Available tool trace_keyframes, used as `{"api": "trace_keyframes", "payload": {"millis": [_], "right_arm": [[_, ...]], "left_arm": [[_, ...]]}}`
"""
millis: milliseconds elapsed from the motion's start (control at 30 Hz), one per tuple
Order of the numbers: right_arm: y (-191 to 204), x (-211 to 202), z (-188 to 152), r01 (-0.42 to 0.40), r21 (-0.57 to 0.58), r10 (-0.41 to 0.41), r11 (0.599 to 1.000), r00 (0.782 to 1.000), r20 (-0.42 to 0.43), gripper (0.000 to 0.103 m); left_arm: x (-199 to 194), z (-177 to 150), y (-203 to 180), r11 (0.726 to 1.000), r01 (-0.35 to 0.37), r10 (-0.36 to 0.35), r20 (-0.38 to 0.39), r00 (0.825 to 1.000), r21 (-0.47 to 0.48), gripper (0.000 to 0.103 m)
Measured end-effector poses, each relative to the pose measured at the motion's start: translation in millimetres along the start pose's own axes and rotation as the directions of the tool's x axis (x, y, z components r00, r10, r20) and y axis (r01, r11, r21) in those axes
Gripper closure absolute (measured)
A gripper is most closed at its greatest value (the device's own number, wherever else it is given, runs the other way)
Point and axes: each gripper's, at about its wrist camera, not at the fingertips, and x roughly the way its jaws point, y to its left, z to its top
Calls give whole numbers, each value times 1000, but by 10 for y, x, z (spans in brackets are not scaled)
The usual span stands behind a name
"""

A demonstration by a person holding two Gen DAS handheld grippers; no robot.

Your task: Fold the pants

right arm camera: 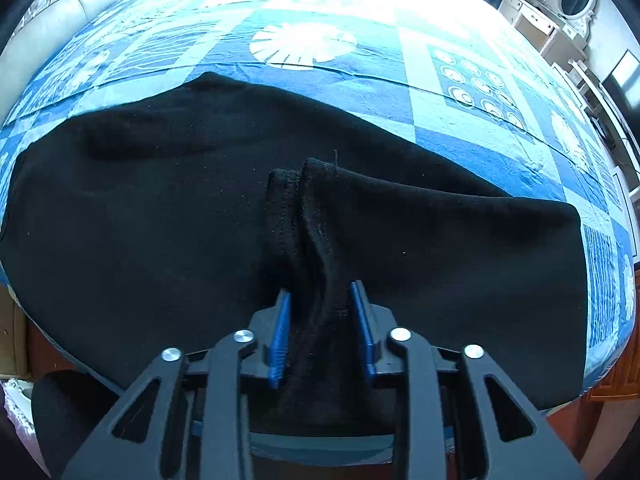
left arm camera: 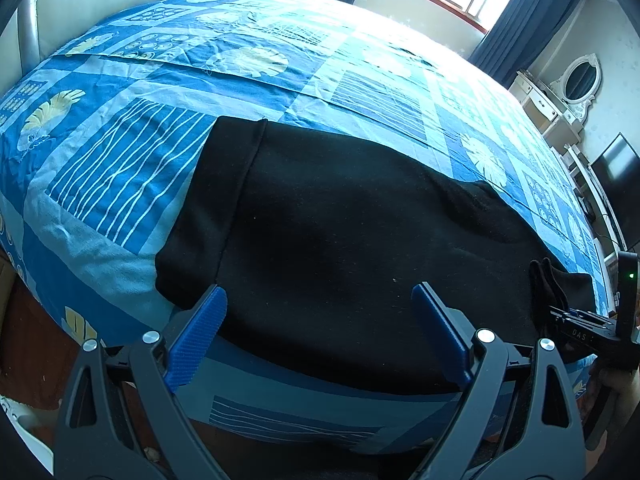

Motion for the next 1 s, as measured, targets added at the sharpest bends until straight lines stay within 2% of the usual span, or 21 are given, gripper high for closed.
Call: {"api": "trace_keyframes", "payload": {"millis": [100, 233, 400, 500, 600, 667, 767, 833, 1000], "right_arm": [[-191, -81, 23, -119, 113, 118, 987, 993, 14, 84], [-97, -240, 65, -248, 143, 243, 958, 969, 47, 84], [319, -164, 127, -259, 83, 258, 962, 966, 24, 84], [464, -27, 88, -235, 63, 236, 970, 972, -1, 84], [509, -4, 22, -237, 57, 237, 970, 971, 5, 77], [518, -45, -16, -269, 66, 268, 961, 963, 17, 61], [555, -128, -84, -308, 55, 306, 950, 951, 46, 54], [579, -173, -153, -333, 44, 330, 942, 942, 64, 51], [560, -273, -332, -390, 21, 385, 920, 914, 126, 50]], "left_arm": [[0, -2, -3, 1000, 1, -1, 0, 1000, 0, 10], [3, -2, -11, 1000, -1, 1, 5, 1000, 4, 10], [31, -22, 0, 1000, -3, 3, -6, 1000, 0, 10], [23, -23, -11, 1000, -7, 7, -2, 1000, 11, 10], [23, -15, -11, 1000, 0, 0, 0, 1000, 8, 10], [33, -20, -13, 1000, -1, 1, -2, 1000, 9, 10], [54, -34, -24, 1000, -6, 6, -8, 1000, 18, 10], [61, -45, -31, 1000, -9, 10, -9, 1000, 24, 10], [76, -58, -41, 1000, -11, 11, -13, 1000, 29, 10]]}}
